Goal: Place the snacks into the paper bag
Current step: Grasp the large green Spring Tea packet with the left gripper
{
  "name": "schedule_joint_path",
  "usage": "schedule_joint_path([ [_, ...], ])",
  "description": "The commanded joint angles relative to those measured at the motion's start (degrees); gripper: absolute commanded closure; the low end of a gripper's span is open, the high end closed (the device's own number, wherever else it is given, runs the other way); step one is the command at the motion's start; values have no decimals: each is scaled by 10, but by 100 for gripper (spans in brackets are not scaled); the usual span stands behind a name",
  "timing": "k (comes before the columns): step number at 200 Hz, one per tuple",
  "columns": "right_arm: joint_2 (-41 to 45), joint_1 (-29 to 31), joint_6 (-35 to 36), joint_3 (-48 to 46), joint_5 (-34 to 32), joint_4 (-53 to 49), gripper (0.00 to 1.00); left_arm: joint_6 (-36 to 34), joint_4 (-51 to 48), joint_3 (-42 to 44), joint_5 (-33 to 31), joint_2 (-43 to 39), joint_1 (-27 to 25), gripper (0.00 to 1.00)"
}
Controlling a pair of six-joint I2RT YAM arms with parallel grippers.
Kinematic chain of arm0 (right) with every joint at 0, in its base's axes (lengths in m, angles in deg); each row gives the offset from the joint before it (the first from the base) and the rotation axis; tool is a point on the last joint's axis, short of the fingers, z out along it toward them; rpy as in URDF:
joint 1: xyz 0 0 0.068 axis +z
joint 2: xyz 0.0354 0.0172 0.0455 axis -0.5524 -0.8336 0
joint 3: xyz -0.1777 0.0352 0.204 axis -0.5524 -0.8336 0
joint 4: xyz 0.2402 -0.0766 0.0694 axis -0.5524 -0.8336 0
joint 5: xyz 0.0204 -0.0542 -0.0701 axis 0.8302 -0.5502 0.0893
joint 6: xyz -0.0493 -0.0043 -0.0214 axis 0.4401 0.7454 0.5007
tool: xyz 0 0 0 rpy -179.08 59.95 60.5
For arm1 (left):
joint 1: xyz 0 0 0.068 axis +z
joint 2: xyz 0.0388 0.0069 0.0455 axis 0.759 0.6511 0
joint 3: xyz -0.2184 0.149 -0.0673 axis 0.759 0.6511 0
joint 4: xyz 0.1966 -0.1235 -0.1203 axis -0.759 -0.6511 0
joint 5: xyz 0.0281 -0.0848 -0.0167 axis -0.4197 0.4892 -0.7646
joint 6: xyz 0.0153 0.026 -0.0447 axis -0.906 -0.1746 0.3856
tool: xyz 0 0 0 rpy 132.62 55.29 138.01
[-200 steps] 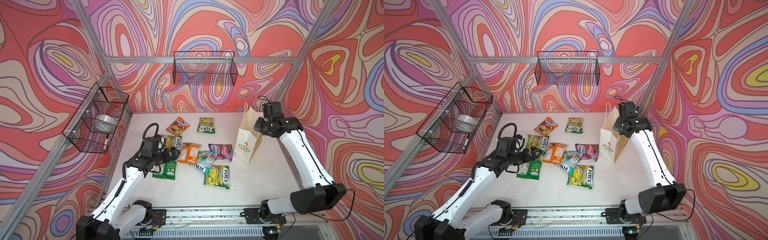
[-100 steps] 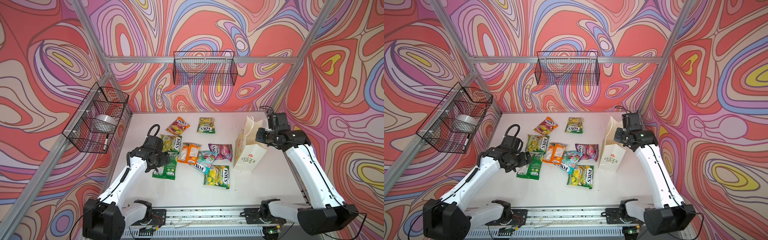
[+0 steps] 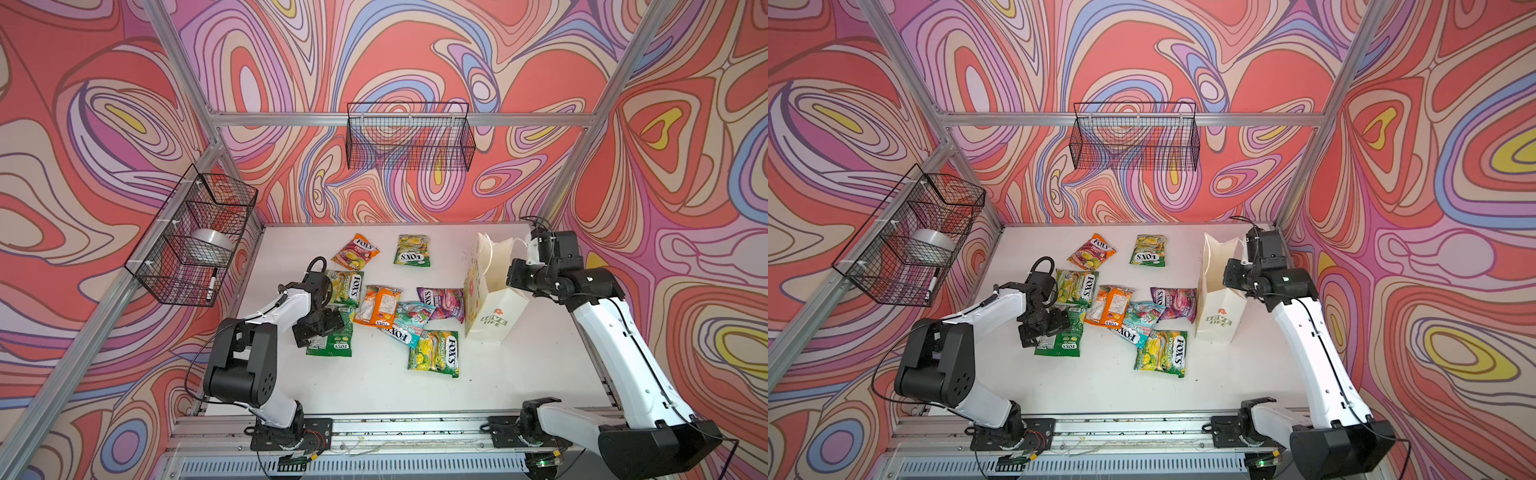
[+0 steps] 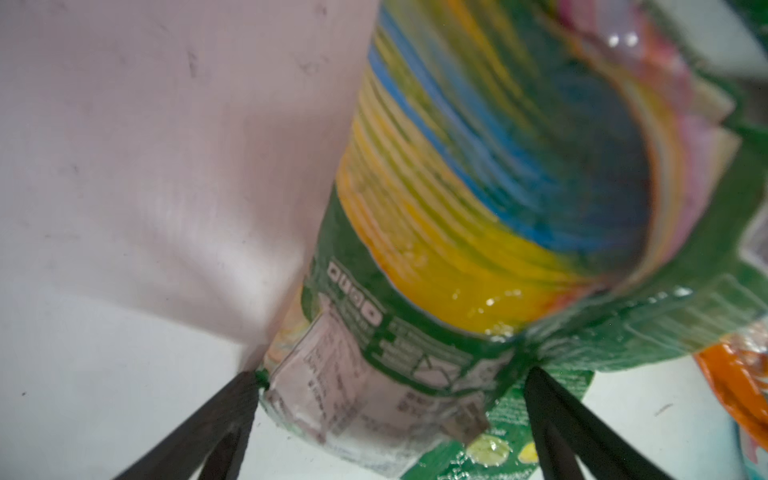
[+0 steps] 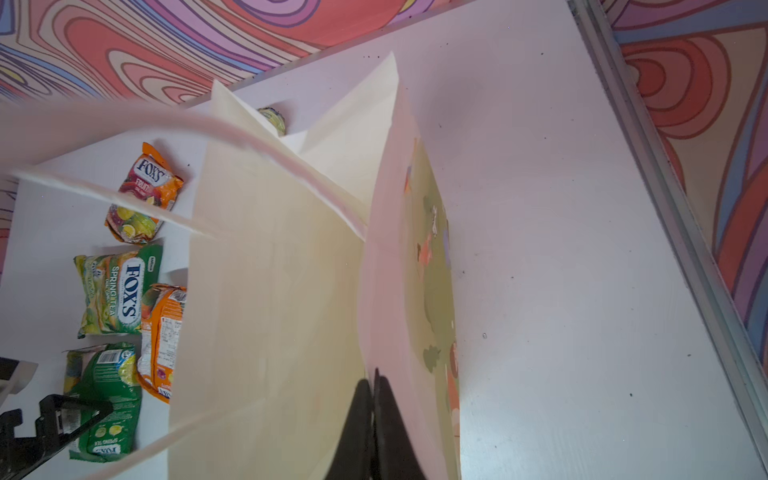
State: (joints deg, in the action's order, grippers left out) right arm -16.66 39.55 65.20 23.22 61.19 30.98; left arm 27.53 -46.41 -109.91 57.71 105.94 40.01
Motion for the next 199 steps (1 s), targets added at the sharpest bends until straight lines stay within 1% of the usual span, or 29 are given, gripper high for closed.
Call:
schedule_joint_path([
  [1,14,-4,6,-15,28,2,100,15,16,-7,-23,25,-7,0],
  [20,15,-4,7,-26,37,2,100,26,31,-2,-32,37,-7,7],
  [32,20,-4,7,-32,42,3,100,33,54,10,-25,37,-7,15],
  [50,28,-4,5,-36,45,3,100,42,80,22,-18,29,-8,23],
  [86,37,-4,2,-42,45,5,100,52,128,49,-3,-7,-10,38],
  [119,37,-4,-1,-40,52,7,100,68,156,78,4,-53,-10,56],
  [135,33,-4,-1,-39,52,8,100,74,147,80,-12,-76,-10,59],
  [165,33,-4,-4,-40,46,9,100,78,130,76,-27,-129,-10,69],
  [183,34,-4,-6,-37,39,7,100,79,110,63,-32,-157,-10,74],
  [199,39,-4,-9,-33,32,6,100,78,85,47,-43,-178,-10,76],
])
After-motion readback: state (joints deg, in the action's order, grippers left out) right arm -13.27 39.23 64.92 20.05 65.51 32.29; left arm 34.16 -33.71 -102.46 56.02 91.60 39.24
